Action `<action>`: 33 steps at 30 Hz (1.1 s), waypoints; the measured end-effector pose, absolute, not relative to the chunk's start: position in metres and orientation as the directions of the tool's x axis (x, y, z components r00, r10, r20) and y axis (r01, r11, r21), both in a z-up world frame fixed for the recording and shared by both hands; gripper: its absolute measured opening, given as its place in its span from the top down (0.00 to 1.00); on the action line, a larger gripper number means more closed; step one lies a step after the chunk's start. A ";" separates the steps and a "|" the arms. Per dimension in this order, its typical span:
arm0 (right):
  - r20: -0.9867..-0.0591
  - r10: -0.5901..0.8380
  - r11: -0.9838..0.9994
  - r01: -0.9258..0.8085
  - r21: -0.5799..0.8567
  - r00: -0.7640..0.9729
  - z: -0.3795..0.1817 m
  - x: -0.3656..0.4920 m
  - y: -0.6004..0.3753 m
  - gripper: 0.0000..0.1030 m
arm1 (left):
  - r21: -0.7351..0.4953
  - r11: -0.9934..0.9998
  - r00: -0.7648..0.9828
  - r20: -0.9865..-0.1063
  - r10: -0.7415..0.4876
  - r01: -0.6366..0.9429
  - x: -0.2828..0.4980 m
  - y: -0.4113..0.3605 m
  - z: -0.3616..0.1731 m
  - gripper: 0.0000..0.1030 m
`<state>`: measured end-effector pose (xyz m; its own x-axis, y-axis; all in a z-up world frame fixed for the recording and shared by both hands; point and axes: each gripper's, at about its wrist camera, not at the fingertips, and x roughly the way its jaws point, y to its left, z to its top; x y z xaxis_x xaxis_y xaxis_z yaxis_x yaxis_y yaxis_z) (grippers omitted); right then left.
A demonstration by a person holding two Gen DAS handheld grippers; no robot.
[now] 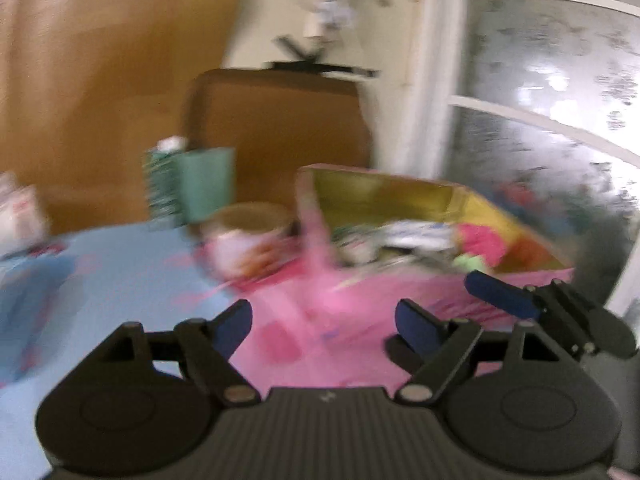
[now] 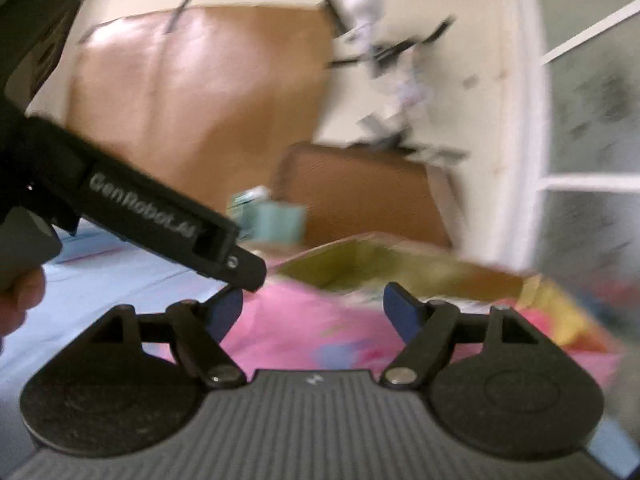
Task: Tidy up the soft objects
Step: 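Move the right tool to the blue plastic pencil case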
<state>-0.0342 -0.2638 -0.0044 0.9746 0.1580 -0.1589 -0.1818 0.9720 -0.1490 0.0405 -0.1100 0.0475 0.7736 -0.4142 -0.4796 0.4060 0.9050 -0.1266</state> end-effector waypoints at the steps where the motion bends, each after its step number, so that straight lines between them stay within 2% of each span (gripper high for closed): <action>1: -0.200 0.201 0.964 -0.230 -0.133 0.959 -0.005 -0.031 -0.256 0.24 | -0.121 0.920 0.783 -0.492 -0.381 0.372 0.039 -0.096 0.042 0.21; 8: -0.484 0.417 0.877 -0.480 -0.008 0.770 -0.016 0.002 -0.197 0.25 | -0.069 0.997 0.777 -0.625 -0.068 0.032 0.032 0.022 0.000 0.23; 12: -0.495 0.486 0.839 -0.544 0.032 0.720 -0.012 0.022 -0.153 0.24 | -0.061 0.990 0.811 -0.581 0.072 -0.131 0.022 0.075 0.001 0.23; 13: -0.500 0.497 0.834 -0.550 0.048 0.710 -0.011 0.031 -0.141 0.24 | -0.097 0.980 0.810 -0.580 0.087 -0.175 0.021 0.087 0.000 0.23; 15: -0.499 0.526 0.827 -0.552 0.111 0.688 -0.010 0.046 -0.117 0.24 | -0.267 0.939 0.827 -0.561 0.031 -0.216 0.017 0.117 -0.003 0.22; 19: -0.468 0.570 0.817 -0.527 0.235 0.675 -0.003 0.086 -0.070 0.23 | -0.382 0.879 0.851 -0.523 0.050 -0.286 0.010 0.136 -0.003 0.21; 24: -0.483 0.558 0.822 -0.531 0.208 0.674 0.004 0.118 -0.018 0.23 | -0.371 0.889 0.855 -0.518 0.041 -0.268 0.009 0.133 -0.002 0.21; 27: -0.533 0.526 0.826 -0.547 0.136 0.662 -0.001 0.125 0.005 0.25 | -0.377 0.889 0.857 -0.515 0.031 -0.259 0.008 0.134 -0.003 0.21; 29: -0.563 0.514 0.828 -0.546 0.128 0.647 -0.006 0.126 0.007 0.27 | -0.374 0.892 0.851 -0.524 0.022 -0.253 0.010 0.133 -0.005 0.20; 33: -0.563 0.530 0.827 -0.533 0.178 0.634 -0.005 0.123 -0.018 0.39 | -0.332 0.910 0.850 -0.525 0.041 -0.249 0.010 0.125 -0.003 0.19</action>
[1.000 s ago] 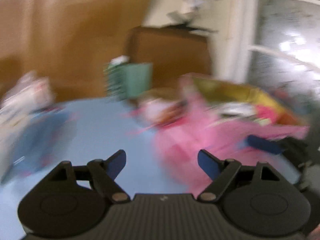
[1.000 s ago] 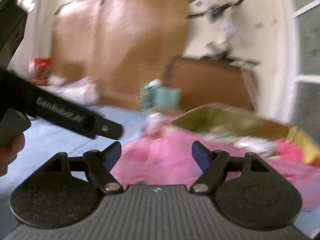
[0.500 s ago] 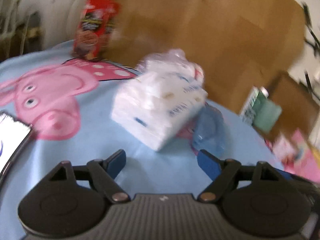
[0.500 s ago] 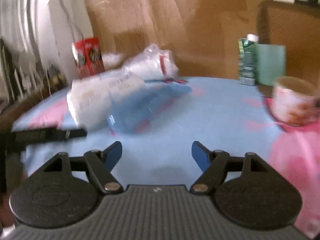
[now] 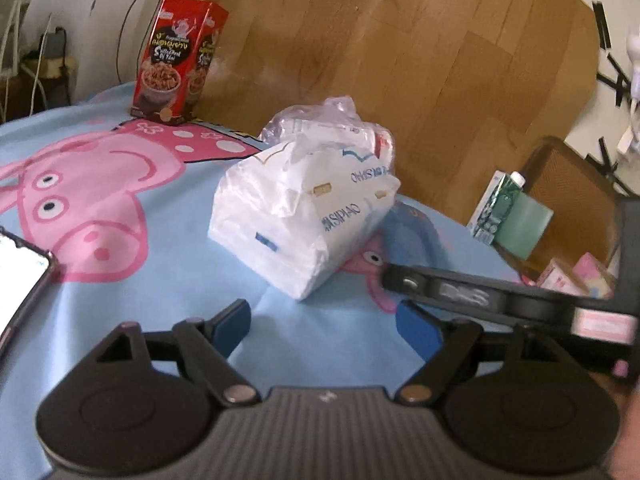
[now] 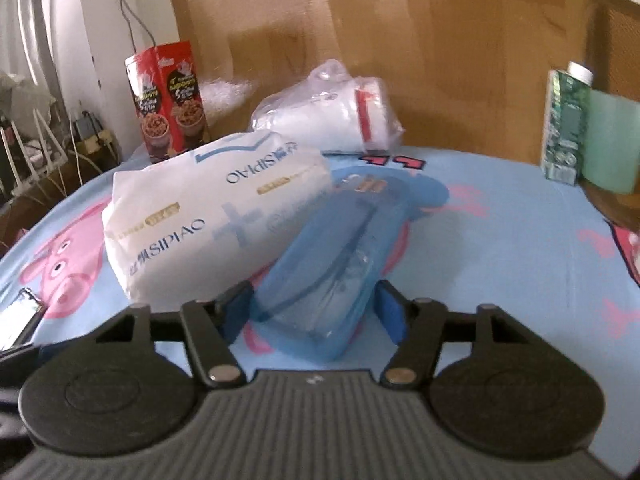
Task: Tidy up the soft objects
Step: 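Move the right tool to the blue plastic pencil case, then grasp the blue pencil case with the left tool, then carry the blue pencil case into the pink tin and open the left tool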
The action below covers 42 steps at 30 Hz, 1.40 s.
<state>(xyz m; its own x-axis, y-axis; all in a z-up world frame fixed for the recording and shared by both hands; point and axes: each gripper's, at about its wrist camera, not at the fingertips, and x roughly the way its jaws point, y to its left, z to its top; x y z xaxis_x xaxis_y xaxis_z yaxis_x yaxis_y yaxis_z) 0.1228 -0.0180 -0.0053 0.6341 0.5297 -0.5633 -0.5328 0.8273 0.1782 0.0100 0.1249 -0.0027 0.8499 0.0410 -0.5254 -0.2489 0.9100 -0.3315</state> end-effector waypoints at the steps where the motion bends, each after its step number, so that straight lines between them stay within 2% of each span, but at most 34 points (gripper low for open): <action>1: -0.564 0.533 0.824 -0.539 0.175 0.631 -0.006 0.120 -0.024 0.41 | -0.328 0.910 0.851 -0.522 0.050 -0.254 0.009 0.124 -0.002 0.19; 4: -0.560 0.542 0.816 -0.553 0.170 0.627 -0.006 0.103 -0.053 0.44 | -0.320 0.912 0.841 -0.538 0.049 -0.258 0.012 0.124 -0.003 0.19; 7: -0.553 0.548 0.813 -0.554 0.178 0.627 -0.006 0.077 -0.086 0.44 | -0.283 0.928 0.831 -0.554 0.048 -0.242 0.016 0.118 -0.003 0.14; 10: -0.532 0.564 0.811 -0.546 0.211 0.632 -0.008 0.048 -0.122 0.44 | -0.205 0.966 0.814 -0.581 0.011 -0.158 0.021 0.099 -0.003 0.13; 12: -0.526 0.565 0.812 -0.542 0.217 0.636 -0.010 0.024 -0.142 0.44 | -0.140 0.987 0.802 -0.597 -0.020 -0.080 0.021 0.077 -0.002 0.18; 18: -0.472 0.532 0.842 -0.501 0.201 0.703 -0.021 -0.034 -0.174 0.44 | -0.352 0.920 0.729 -0.583 -0.358 0.171 0.006 0.017 0.003 0.17; 21: -0.454 0.531 0.845 -0.487 0.221 0.716 -0.024 -0.040 -0.177 0.44 | -0.427 0.870 0.650 -0.593 -0.476 0.248 0.008 -0.009 0.002 0.21; 22: -0.449 0.538 0.841 -0.489 0.230 0.713 -0.025 -0.040 -0.178 0.44 | -0.415 0.874 0.649 -0.597 -0.471 0.253 0.008 -0.017 0.003 0.23; 23: -0.446 0.542 0.839 -0.490 0.237 0.712 -0.025 -0.039 -0.178 0.44 | -0.423 0.864 0.629 -0.601 -0.493 0.274 0.009 -0.023 0.002 0.30; 26: -0.427 0.541 0.841 -0.485 0.240 0.725 -0.028 -0.040 -0.180 0.44 | -0.384 0.882 0.638 -0.615 -0.464 0.271 0.007 -0.038 0.004 0.31; 30: -0.403 0.515 0.857 -0.469 0.214 0.756 -0.029 -0.049 -0.187 0.44 | -0.399 0.874 0.624 -0.617 -0.480 0.278 0.012 -0.047 0.008 0.33; 38: -0.228 0.384 0.922 -0.357 0.152 0.895 -0.005 -0.053 -0.225 0.44 | -0.334 0.837 0.635 -0.545 -0.547 0.434 0.026 -0.101 0.057 0.34; 42: -0.180 0.294 0.952 -0.271 0.142 0.939 0.008 -0.045 -0.252 0.44 | -0.293 0.810 0.624 -0.523 -0.581 0.508 0.044 -0.144 0.073 0.34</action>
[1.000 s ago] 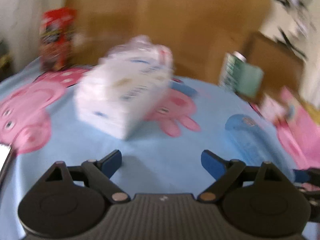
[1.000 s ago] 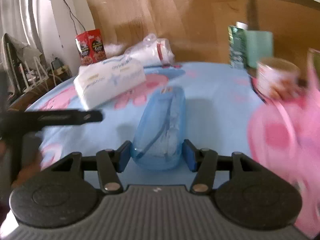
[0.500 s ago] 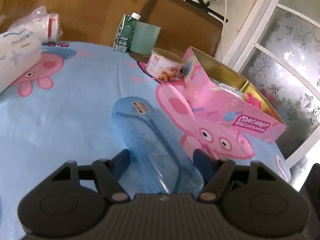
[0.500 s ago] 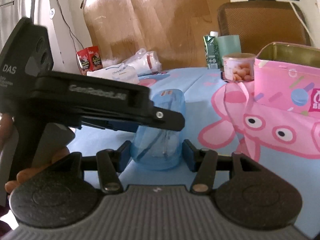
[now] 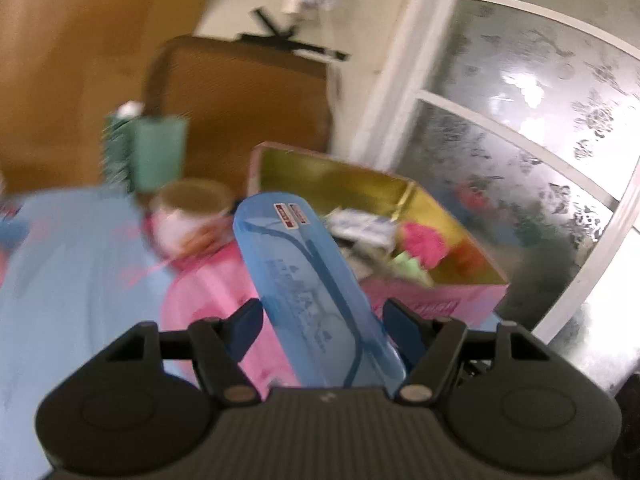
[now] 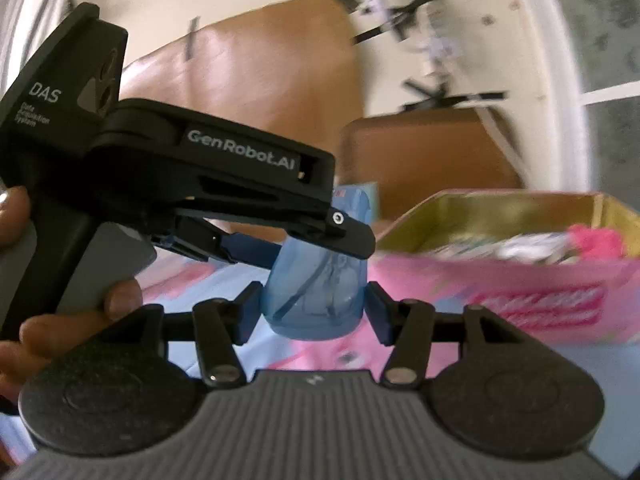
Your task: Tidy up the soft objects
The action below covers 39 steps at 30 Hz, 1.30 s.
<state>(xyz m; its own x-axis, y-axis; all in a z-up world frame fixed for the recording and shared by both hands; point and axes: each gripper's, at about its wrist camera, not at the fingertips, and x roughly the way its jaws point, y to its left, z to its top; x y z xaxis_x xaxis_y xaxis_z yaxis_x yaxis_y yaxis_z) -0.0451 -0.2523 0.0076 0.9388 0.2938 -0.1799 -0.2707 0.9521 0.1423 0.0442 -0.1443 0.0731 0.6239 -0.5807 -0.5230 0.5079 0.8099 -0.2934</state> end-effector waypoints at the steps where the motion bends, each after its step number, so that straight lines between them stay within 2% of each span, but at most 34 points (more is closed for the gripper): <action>1: -0.170 0.271 0.958 -0.249 0.143 0.947 0.011 -0.042 -0.261 0.44 | -0.286 0.803 0.619 -0.520 -0.589 0.524 0.050 -0.156 0.077 0.34; 6: -0.150 0.180 0.974 -0.155 0.163 0.972 0.020 -0.018 -0.295 0.44 | -0.258 0.780 0.595 -0.526 -0.608 0.569 0.085 -0.205 0.084 0.36; 8: -0.150 0.145 0.977 -0.118 0.175 0.978 0.022 0.002 -0.303 0.43 | -0.244 0.781 0.591 -0.536 -0.602 0.575 0.103 -0.223 0.083 0.32; 9: -0.153 0.127 0.978 -0.098 0.182 0.980 0.021 0.016 -0.307 0.43 | -0.219 0.797 0.607 -0.545 -0.578 0.563 0.111 -0.230 0.081 0.28; 12: -0.205 0.087 0.983 -0.050 0.179 0.975 0.011 0.046 -0.311 0.42 | -0.156 0.856 0.654 -0.582 -0.483 0.492 0.123 -0.237 0.071 0.27; 14: -0.208 0.042 0.986 -0.007 0.168 0.977 0.005 0.046 -0.314 0.42 | -0.172 0.855 0.646 -0.587 -0.488 0.489 0.119 -0.229 0.063 0.28; 17: -0.170 0.066 0.980 -0.032 0.194 0.983 0.005 0.032 -0.314 0.42 | -0.143 0.863 0.670 -0.574 -0.470 0.484 0.105 -0.218 0.057 0.27; 26: -0.139 0.084 0.989 -0.065 0.131 0.987 0.004 -0.011 -0.286 0.41 | -0.166 0.884 0.707 -0.544 -0.451 0.436 0.067 -0.176 0.059 0.26; 32: -0.179 0.093 0.987 -0.067 0.147 0.979 -0.004 -0.032 -0.274 0.38 | -0.147 0.907 0.743 -0.529 -0.410 0.395 0.040 -0.145 0.053 0.25; 35: -0.234 0.099 0.986 -0.063 0.157 0.967 -0.009 -0.031 -0.270 0.38 | -0.125 0.924 0.749 -0.552 -0.367 0.360 0.033 -0.130 0.040 0.24; 36: -0.239 0.098 0.985 -0.060 0.161 0.966 -0.009 -0.032 -0.270 0.38 | -0.116 0.932 0.748 -0.566 -0.346 0.343 0.032 -0.126 0.034 0.21; 39: -0.274 0.102 0.986 -0.061 0.155 0.956 -0.010 -0.030 -0.265 0.36 | -0.141 0.948 0.758 -0.573 -0.312 0.284 0.033 -0.107 0.021 0.19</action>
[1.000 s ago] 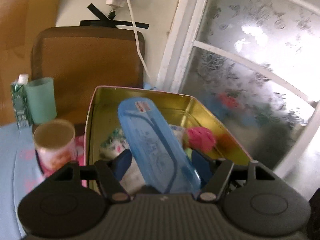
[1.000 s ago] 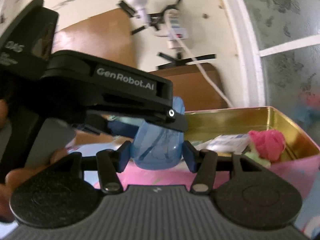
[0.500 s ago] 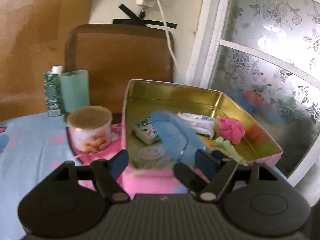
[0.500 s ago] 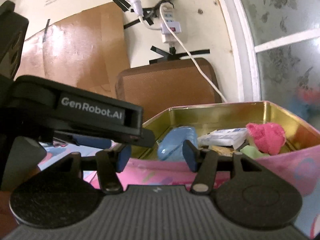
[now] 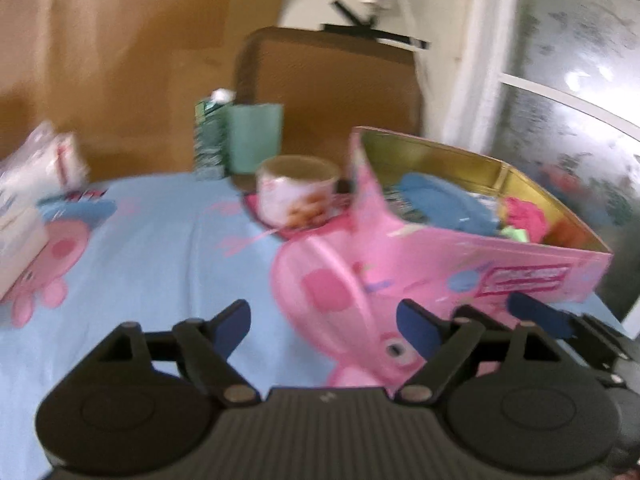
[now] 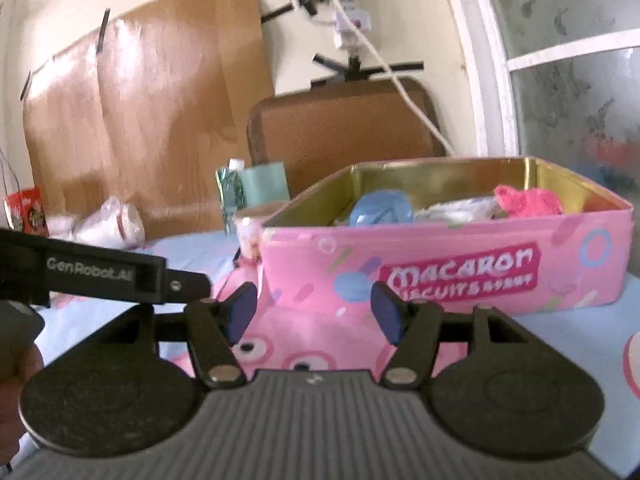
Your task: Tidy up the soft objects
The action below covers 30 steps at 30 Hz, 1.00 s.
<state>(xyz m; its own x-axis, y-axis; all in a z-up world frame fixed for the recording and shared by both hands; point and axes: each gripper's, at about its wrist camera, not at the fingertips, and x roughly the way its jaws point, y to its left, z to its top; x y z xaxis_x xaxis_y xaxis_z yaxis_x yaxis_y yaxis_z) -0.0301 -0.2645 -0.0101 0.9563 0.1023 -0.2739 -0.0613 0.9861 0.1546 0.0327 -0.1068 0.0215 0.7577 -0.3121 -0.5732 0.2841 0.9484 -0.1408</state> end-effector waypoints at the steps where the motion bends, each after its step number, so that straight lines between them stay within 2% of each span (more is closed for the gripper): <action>1: -0.275 0.099 0.988 -0.061 0.145 0.956 -0.010 -0.031 -0.262 0.36 | -0.149 0.952 0.757 -0.580 -0.302 0.266 0.034 -0.101 0.019 0.19; 10: -0.316 0.083 0.981 -0.022 0.192 0.945 -0.011 -0.021 -0.257 0.35 | -0.069 0.977 0.778 -0.595 -0.201 0.200 0.038 -0.086 -0.006 0.20; 16: -0.333 0.105 0.985 -0.051 0.166 0.937 -0.011 -0.014 -0.246 0.35 | -0.031 0.976 0.778 -0.598 -0.193 0.218 0.038 -0.093 -0.009 0.18; 30: -0.361 0.130 0.978 -0.059 0.202 0.924 -0.013 -0.013 -0.248 0.35 | -0.054 0.973 0.773 -0.598 -0.213 0.226 0.038 -0.090 -0.009 0.16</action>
<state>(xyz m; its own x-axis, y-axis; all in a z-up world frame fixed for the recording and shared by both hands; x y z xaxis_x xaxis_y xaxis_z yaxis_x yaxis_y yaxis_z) -0.0129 -0.2481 -0.0126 0.9237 0.1299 -0.3605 -0.0586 0.9776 0.2020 0.0383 -0.0897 -0.0091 0.7730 -0.2127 -0.5976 0.2255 0.9727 -0.0545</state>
